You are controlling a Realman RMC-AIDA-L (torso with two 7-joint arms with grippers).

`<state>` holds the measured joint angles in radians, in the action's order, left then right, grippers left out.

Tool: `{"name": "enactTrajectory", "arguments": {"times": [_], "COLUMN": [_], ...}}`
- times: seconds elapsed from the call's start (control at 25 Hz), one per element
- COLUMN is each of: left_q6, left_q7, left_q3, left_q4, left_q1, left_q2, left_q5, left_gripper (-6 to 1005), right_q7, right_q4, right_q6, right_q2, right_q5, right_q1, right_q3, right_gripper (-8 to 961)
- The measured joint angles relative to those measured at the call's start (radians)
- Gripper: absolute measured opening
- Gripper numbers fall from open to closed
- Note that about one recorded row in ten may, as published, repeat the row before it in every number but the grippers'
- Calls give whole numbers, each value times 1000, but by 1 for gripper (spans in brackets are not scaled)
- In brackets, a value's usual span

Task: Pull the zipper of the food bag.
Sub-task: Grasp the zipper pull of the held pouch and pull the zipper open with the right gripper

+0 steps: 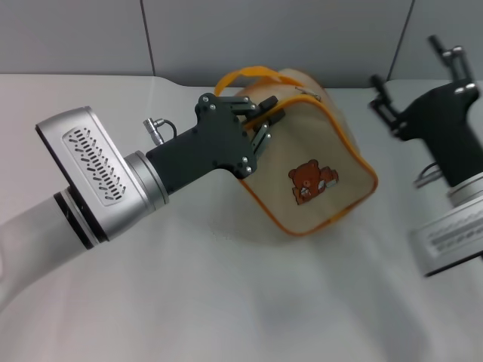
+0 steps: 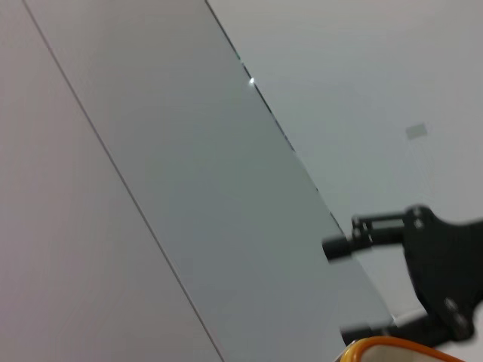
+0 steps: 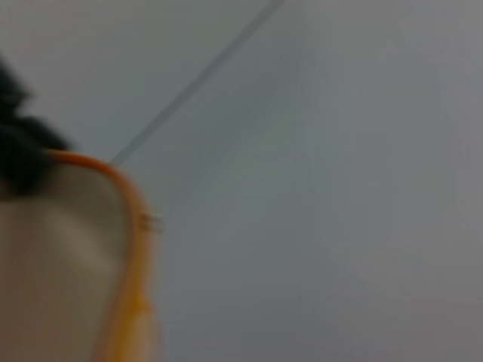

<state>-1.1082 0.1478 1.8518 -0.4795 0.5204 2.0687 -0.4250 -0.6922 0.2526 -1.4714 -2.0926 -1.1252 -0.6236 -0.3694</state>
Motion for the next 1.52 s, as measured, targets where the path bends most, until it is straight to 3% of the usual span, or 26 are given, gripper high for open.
{"name": "enactTrajectory", "arguments": {"times": [0.2,0.48,1.52], "left_q6": [-13,-19,-11], "left_q7": [33,129,164], "left_q3": [-13,-45,-93], "left_q4": [-39,-54,-59], "left_q1": [-26,-30,-26], "left_q2": [-10,-28,-13], "left_q5": [-8,-75,-127], "left_gripper": [101,94,64], "right_q7": [-123,-132,14], "right_q4": [71,100,125], "right_q6": [-22,-55,54], "right_q2": [0,0,0], "right_q5": [-136,-187,-273], "right_q1": [21,42,-8], "right_q3": [5,7,55], "right_gripper": [818,809,776]}}
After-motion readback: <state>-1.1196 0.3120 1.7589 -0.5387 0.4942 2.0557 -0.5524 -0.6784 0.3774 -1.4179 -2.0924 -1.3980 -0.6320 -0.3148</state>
